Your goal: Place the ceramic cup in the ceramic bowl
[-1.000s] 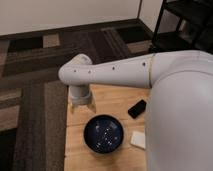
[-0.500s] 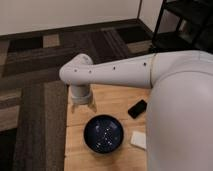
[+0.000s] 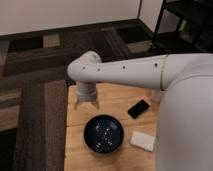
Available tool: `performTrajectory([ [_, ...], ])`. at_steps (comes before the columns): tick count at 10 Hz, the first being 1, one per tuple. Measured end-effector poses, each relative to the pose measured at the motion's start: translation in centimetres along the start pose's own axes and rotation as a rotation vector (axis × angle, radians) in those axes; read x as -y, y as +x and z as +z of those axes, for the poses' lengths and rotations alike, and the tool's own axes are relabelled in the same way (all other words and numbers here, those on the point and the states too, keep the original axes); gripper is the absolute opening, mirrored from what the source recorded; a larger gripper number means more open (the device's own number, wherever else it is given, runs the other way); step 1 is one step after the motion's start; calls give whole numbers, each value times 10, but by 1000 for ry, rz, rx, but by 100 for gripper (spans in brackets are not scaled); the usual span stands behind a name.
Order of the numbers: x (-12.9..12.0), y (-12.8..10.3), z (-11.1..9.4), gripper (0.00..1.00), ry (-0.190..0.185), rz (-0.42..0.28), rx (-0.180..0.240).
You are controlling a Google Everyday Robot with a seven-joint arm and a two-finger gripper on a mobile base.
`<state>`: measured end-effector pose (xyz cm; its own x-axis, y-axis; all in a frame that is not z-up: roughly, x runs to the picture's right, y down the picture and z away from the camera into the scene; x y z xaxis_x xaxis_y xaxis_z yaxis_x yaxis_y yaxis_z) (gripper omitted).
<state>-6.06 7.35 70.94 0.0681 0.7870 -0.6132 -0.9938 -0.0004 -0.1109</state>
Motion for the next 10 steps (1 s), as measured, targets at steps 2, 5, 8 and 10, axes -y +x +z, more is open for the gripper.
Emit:
performTrajectory([
  [2, 40, -3, -5, 65, 45, -15, -15],
  [5, 101, -14, -22, 65, 111, -35, -22],
  [8, 109, -16, -26, 65, 122, -37, -17],
  [10, 108, -17, -25, 65, 123, -39, -17],
])
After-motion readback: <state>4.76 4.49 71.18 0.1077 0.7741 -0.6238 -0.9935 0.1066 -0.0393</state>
